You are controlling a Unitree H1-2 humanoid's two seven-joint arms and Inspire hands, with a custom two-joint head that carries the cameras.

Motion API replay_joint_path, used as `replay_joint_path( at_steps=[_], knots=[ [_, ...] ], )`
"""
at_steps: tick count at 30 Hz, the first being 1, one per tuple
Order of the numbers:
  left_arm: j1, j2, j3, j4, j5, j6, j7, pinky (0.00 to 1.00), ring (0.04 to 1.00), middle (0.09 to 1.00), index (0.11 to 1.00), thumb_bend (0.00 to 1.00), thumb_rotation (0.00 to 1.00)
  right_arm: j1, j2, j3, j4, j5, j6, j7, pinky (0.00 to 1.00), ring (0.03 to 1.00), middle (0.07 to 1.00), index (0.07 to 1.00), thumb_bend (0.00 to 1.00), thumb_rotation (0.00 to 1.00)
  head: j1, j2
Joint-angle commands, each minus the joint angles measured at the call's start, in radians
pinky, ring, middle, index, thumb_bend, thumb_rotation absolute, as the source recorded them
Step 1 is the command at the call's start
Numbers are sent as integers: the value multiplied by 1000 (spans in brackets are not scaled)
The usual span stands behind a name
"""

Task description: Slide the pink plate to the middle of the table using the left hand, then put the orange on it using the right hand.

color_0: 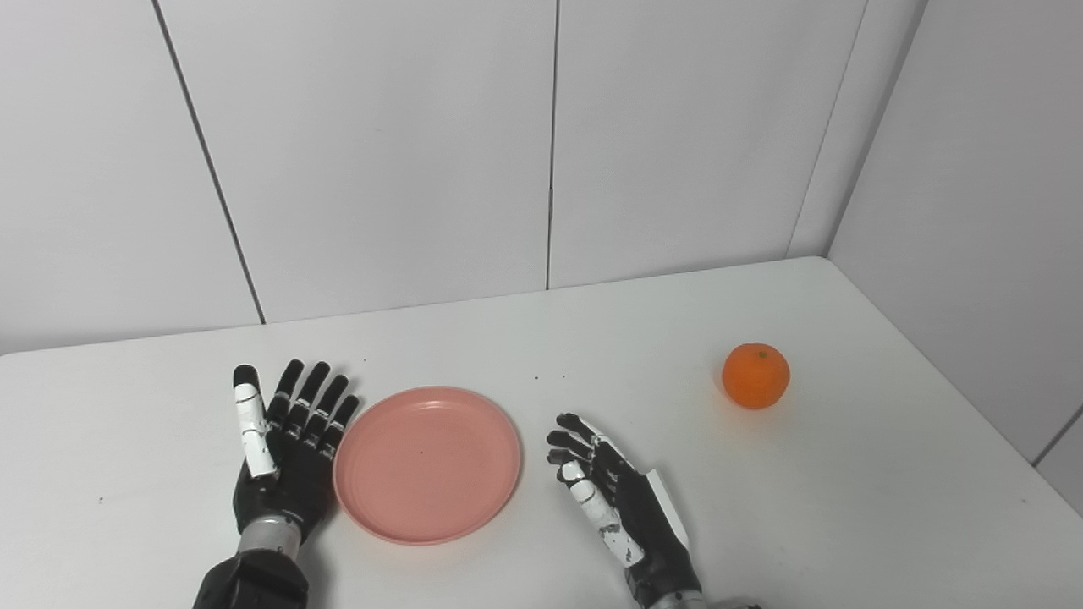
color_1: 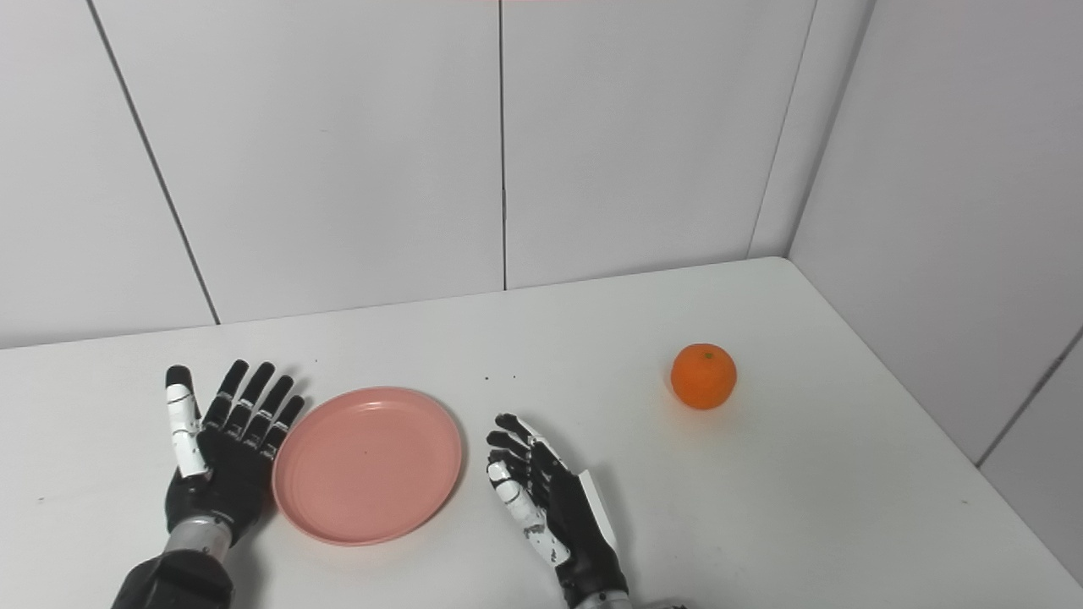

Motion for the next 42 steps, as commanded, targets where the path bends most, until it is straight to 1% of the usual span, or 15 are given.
replay_joint_path(
  at_steps=[1, 6, 7, 9, 12, 13, 17, 19, 21, 24, 26, 32, 35, 38, 42],
  knots=[
    [17, 4, 11, 55, 10, 51, 33, 895, 868, 880, 897, 661, 797, 12, 5, 2, -17, -37, -60, -25, 756, 784, 803, 835, 796, 835, -4, -3],
    [4, 7, 18, 74, -2, 51, 28, 898, 871, 875, 897, 664, 791, 0, -6, -2, -82, -143, -44, -53, 741, 777, 796, 825, 808, 880, -12, -6],
    [2, 6, 19, 77, -2, 51, 28, 899, 872, 875, 893, 664, 791, -4, -9, -5, -92, -161, -39, -57, 734, 773, 794, 822, 817, 905, -12, -6],
    [-2, 6, 20, 82, -7, 51, 26, 906, 875, 879, 894, 661, 795, -13, -19, -15, -115, -199, -31, -64, 748, 774, 794, 820, 804, 930, -12, -8],
    [-6, 4, 21, 90, -10, 54, 31, 908, 872, 876, 893, 664, 796, -30, -32, -32, -145, -237, -17, -66, 756, 775, 791, 817, 804, 940, -13, -14],
    [-8, 4, 22, 92, -10, 55, 33, 905, 867, 870, 895, 666, 797, -34, -35, -37, -152, -244, -14, -64, 743, 776, 791, 814, 802, 936, -13, -14],
    [-9, 0, 23, 102, -8, 50, 29, 910, 869, 872, 901, 663, 800, -64, -69, -55, -187, -331, -1, -65, 737, 777, 794, 816, 794, 958, -11, -17],
    [-7, 0, 20, 106, -7, 47, 23, 913, 866, 872, 899, 656, 809, -92, -101, -66, -204, -386, -3, -64, 751, 784, 801, 819, 792, 969, -10, -17],
    [-6, 0, 18, 107, -7, 45, 19, 912, 863, 876, 894, 655, 810, -121, -132, -77, -216, -435, -2, -62, 700, 765, 795, 813, 785, 935, -8, -17],
    [-4, -2, 19, 104, -6, 46, 21, 907, 860, 875, 891, 656, 805, -157, -163, -89, -227, -496, 9, -64, 693, 764, 795, 805, 803, 924, -8, -17],
    [-5, -1, 18, 104, -5, 47, 22, 907, 862, 876, 890, 657, 807, -178, -181, -96, -225, -523, 3, -72, 692, 762, 793, 797, 803, 917, -6, -18],
    [-3, 4, 13, 95, 5, 51, 27, 905, 868, 876, 892, 650, 816, -234, -223, -130, -228, -540, 14, -64, 685, 761, 800, 799, 811, 904, -10, -18],
    [-2, 5, 11, 95, 7, 52, 29, 905, 862, 863, 887, 651, 812, -252, -238, -144, -230, -544, 13, -64, 668, 752, 797, 800, 799, 897, -11, -19],
    [-1, 5, 8, 91, 11, 58, 35, 904, 857, 858, 886, 653, 814, -268, -257, -165, -227, -544, 15, -69, 674, 755, 796, 799, 799, 897, -12, -18],
    [-3, 7, 4, 98, 9, 57, 27, 914, 861, 866, 889, 646, 820, -287, -288, -188, -219, -564, 14, -75, 666, 751, 792, 797, 800, 903, -13, -20]
  ],
)
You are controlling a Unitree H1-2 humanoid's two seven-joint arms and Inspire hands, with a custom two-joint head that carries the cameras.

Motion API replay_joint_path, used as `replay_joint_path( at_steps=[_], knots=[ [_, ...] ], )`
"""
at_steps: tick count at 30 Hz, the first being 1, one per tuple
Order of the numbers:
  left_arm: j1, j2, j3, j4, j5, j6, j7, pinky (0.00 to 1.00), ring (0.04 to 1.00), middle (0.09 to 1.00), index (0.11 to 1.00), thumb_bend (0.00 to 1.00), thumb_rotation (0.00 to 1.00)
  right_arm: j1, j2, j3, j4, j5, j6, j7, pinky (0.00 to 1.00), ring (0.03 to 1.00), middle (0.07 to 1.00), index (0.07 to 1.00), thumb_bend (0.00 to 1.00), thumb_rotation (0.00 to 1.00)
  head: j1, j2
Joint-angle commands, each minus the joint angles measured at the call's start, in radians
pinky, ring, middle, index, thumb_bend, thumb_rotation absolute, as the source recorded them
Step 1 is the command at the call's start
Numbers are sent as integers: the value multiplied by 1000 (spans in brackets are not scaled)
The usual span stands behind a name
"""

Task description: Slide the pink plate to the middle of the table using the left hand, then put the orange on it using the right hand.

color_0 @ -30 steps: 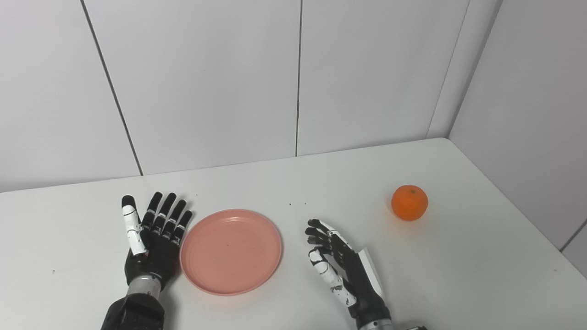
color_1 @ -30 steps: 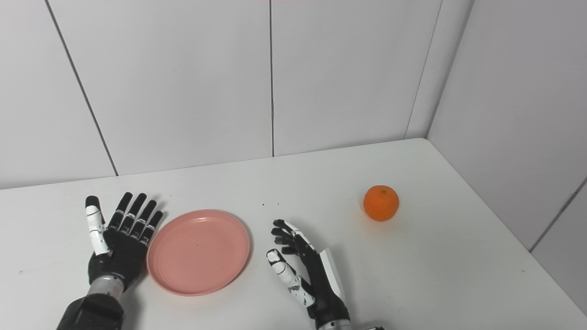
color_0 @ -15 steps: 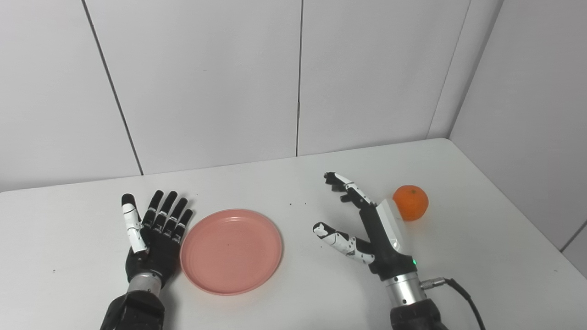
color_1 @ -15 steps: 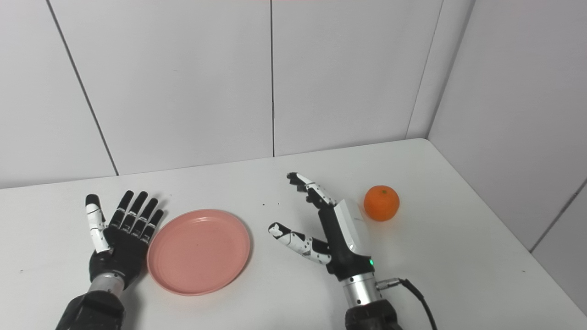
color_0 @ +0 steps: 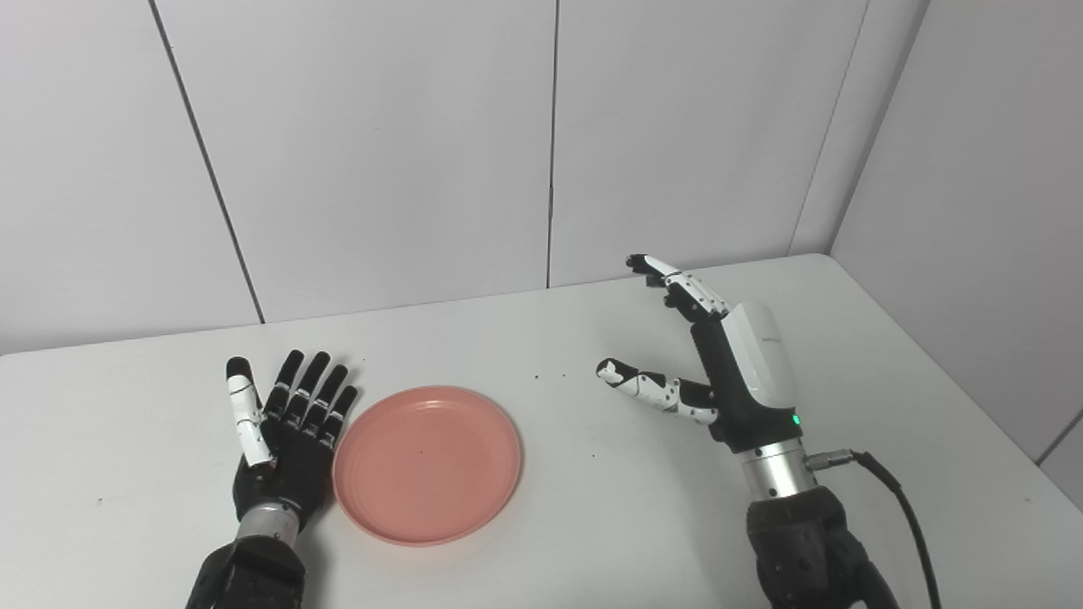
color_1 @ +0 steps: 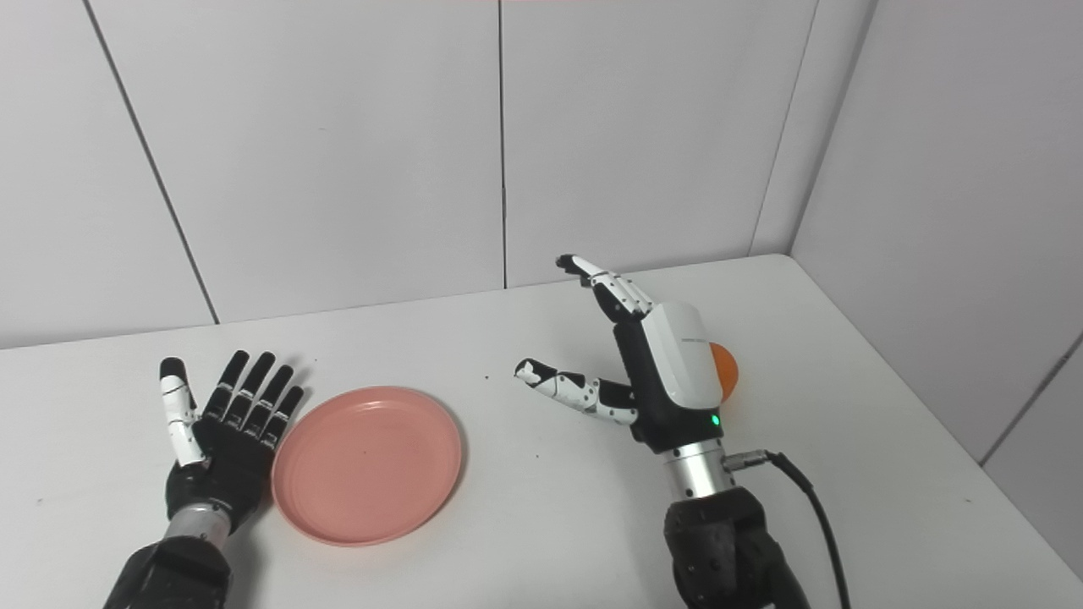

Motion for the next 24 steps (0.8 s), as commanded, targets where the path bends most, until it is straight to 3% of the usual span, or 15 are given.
replay_joint_path(
  at_steps=[1, 4, 7, 11, 17, 24],
  knots=[
    [36, 3, -5, 49, 29, 55, 38, 913, 862, 868, 888, 646, 822, -39, -26, -19, -31, -11, 7, -21, 661, 750, 792, 797, 804, 903, 1, 0],
    [34, 2, -6, 51, 28, 55, 39, 913, 863, 872, 891, 644, 818, -50, -67, -28, -15, -106, 13, -39, 651, 742, 790, 796, 800, 919, 2, 0],
    [34, 5, -10, 53, 35, 53, 40, 905, 855, 864, 888, 648, 819, -61, -93, -32, 8, -206, 45, -52, 814, 765, 772, 773, 809, 985, 2, 0],
    [37, 7, -17, 50, 37, 53, 37, 910, 860, 868, 893, 649, 829, -81, -128, -30, 49, -297, 96, -38, 827, 760, 770, 752, 802, 986, 3, 1],
    [38, 4, -16, 46, 34, 54, 42, 905, 859, 867, 887, 649, 821, -104, -166, -30, 94, -301, 140, 11, 793, 767, 768, 751, 812, 963, 4, 3],
    [41, 4, -20, 48, 38, 51, 41, 904, 856, 861, 889, 650, 817, -130, -214, -24, 188, -278, 139, 3, 773, 749, 747, 738, 820, 940, 5, 1]
  ],
)
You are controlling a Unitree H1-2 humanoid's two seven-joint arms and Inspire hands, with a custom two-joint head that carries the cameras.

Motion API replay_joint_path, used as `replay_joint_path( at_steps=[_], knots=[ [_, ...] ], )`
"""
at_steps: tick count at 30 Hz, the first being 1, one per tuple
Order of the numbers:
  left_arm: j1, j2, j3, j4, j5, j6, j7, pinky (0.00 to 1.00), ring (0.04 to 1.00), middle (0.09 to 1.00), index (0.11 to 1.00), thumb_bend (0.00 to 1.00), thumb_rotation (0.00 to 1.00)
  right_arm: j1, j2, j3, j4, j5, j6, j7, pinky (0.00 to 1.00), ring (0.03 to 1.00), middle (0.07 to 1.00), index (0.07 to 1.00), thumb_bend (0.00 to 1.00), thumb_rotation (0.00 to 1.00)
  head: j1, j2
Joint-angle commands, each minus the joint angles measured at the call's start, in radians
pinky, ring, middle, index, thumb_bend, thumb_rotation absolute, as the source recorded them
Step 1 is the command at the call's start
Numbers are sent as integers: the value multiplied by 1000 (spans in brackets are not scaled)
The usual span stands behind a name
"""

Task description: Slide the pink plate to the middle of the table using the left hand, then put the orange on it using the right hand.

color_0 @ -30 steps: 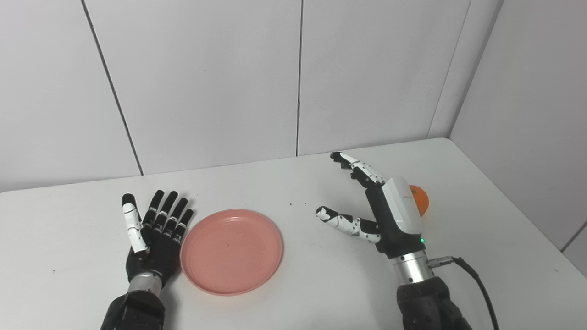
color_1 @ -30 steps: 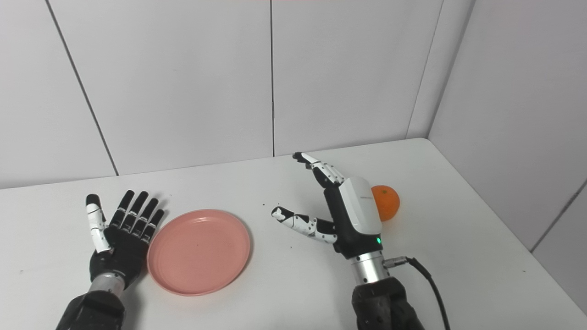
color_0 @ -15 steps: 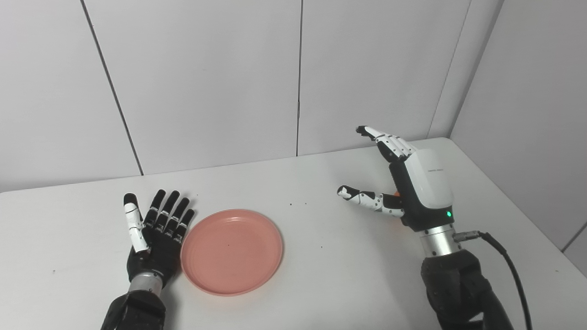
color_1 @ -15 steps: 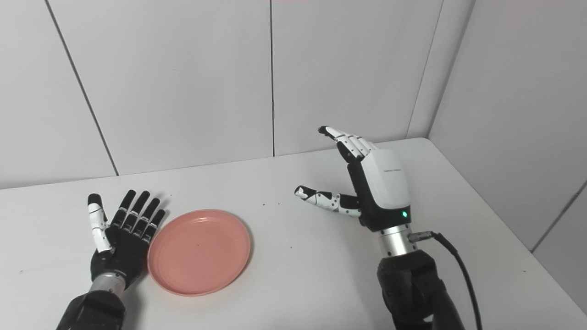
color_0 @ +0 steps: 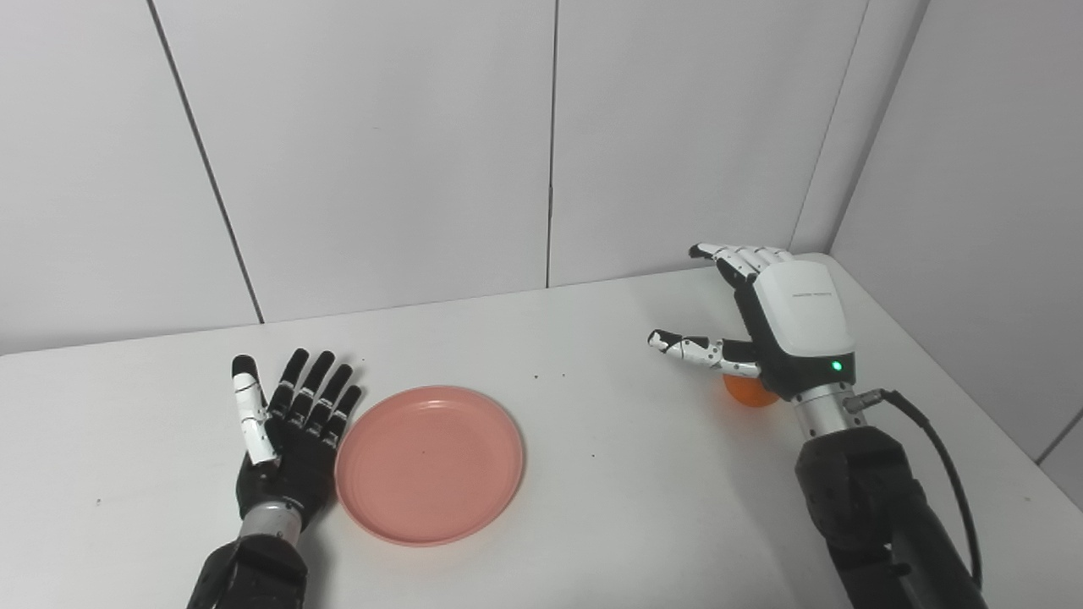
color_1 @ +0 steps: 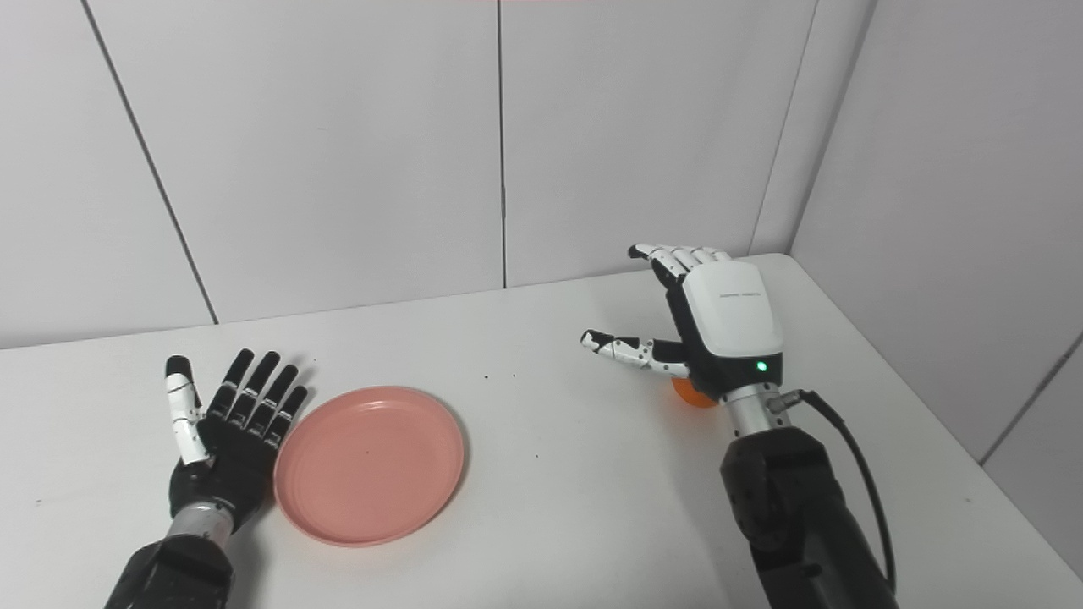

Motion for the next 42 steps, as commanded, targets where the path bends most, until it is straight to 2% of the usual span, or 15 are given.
replay_joint_path(
  at_steps=[1, 13, 25, 30, 42],
  knots=[
    [42, -2, -4, 46, 32, 52, 40, 903, 858, 864, 891, 650, 818, -45, -34, -4, 12, 9, 16, -27, 764, 744, 743, 733, 822, 934, 1, 1],
    [47, -2, -2, 44, 26, 54, 37, 896, 854, 861, 888, 651, 810, -90, -70, 33, 199, 36, 17, -79, 689, 698, 720, 717, 819, 912, 3, 5],
    [49, -2, 0, 42, 24, 55, 38, 902, 856, 861, 892, 652, 805, -124, -92, 74, 322, 53, 31, -103, 681, 694, 717, 714, 820, 895, 6, 7],
    [48, -2, 1, 41, 26, 58, 45, 887, 846, 850, 877, 655, 802, -130, -101, 86, 344, 61, 33, -108, 676, 692, 712, 705, 820, 873, 6, 7],
    [49, 3, 0, 47, 26, 57, 37, 878, 849, 858, 884, 655, 805, -113, -128, 95, 320, 73, 81, -93, 688, 691, 714, 709, 813, 883, 6, 12]
  ],
)
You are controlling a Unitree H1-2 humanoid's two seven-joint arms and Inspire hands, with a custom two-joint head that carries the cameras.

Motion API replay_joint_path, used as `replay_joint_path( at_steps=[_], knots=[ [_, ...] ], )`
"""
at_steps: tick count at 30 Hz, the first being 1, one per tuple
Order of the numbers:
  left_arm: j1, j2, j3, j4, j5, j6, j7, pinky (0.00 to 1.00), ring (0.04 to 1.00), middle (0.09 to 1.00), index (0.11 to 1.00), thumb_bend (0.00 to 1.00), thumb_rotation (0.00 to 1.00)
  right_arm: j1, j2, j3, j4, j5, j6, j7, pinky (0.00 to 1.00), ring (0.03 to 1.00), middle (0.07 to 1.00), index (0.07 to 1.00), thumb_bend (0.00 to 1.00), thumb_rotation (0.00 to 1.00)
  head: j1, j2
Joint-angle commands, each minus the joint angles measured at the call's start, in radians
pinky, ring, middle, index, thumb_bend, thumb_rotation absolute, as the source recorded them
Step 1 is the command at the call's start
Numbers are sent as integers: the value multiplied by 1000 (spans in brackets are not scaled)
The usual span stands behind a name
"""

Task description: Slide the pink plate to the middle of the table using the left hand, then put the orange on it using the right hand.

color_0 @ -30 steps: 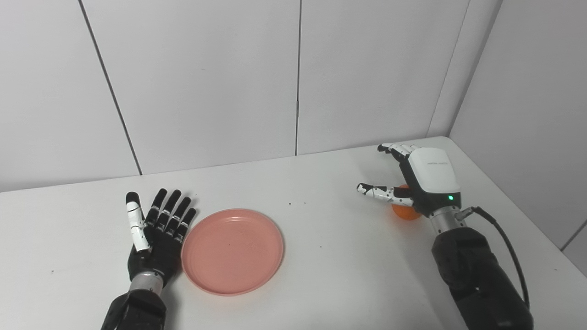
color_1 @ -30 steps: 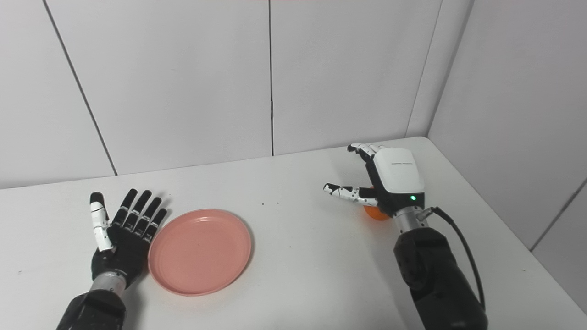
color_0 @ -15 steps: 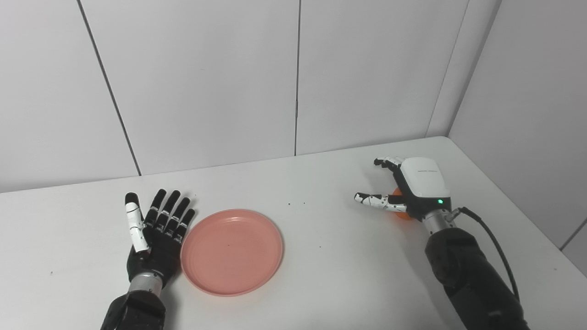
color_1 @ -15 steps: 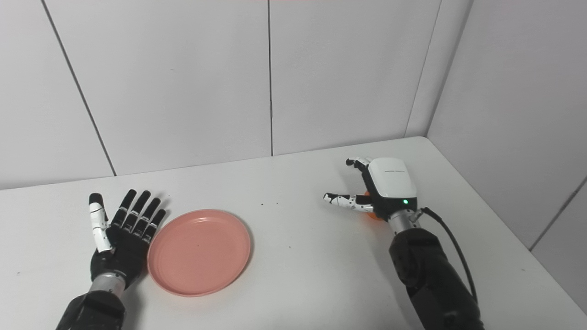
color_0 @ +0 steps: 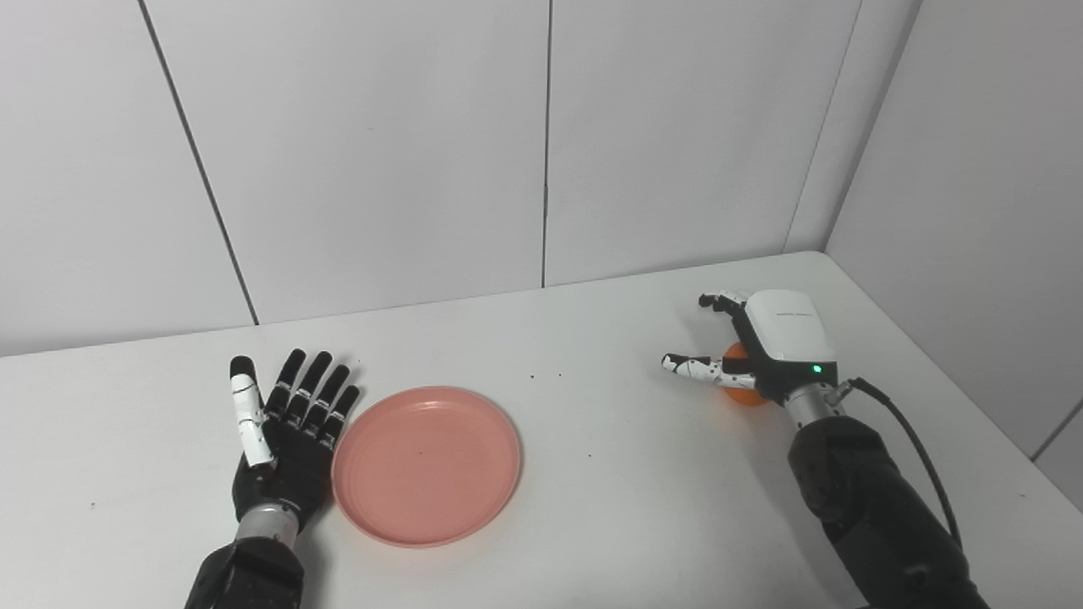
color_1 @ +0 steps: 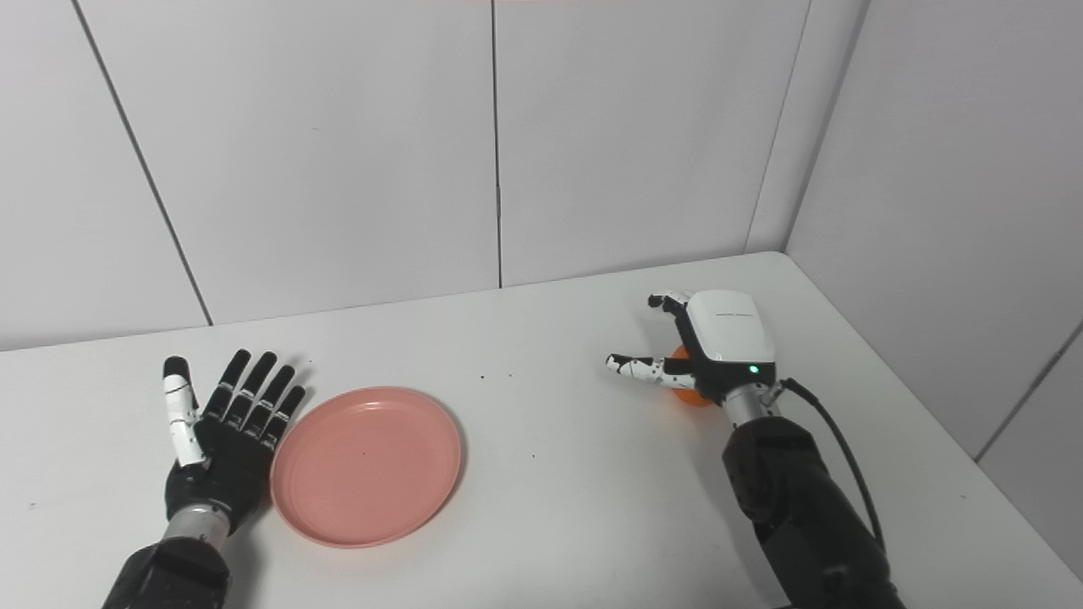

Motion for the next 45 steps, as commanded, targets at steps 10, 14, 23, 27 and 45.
replay_joint_path(
  at_steps=[10, 14, 23, 27, 45],
  knots=[
    [46, 6, -1, 47, 28, 58, 37, 880, 848, 855, 885, 653, 804, -7, -47, 3, -50, 12, 67, 7, 689, 690, 715, 713, 818, 889, 0, 4],
    [46, 5, 0, 46, 27, 63, 40, 885, 847, 856, 882, 653, 802, 1, -47, 7, -31, 27, 64, 4, 689, 693, 712, 710, 819, 889, 2, 6],
    [48, 9, -8, 39, 31, 62, 41, 880, 847, 852, 887, 646, 809, -7, -32, 37, 98, 65, 47, -28, 676, 677, 708, 709, 822, 840, 9, 10],
    [47, 12, -9, 39, 37, 63, 47, 869, 843, 843, 881, 649, 805, -16, -29, 65, 151, 74, 42, -49, 660, 667, 699, 699, 813, 814, 9, 10],
    [50, 15, -21, 21, 47, 78, 57, 860, 832, 834, 885, 636, 826, -66, -30, 179, 350, 109, 5, -210, 157, 221, 274, 301, 670, 710, 24, 17]
  ],
)
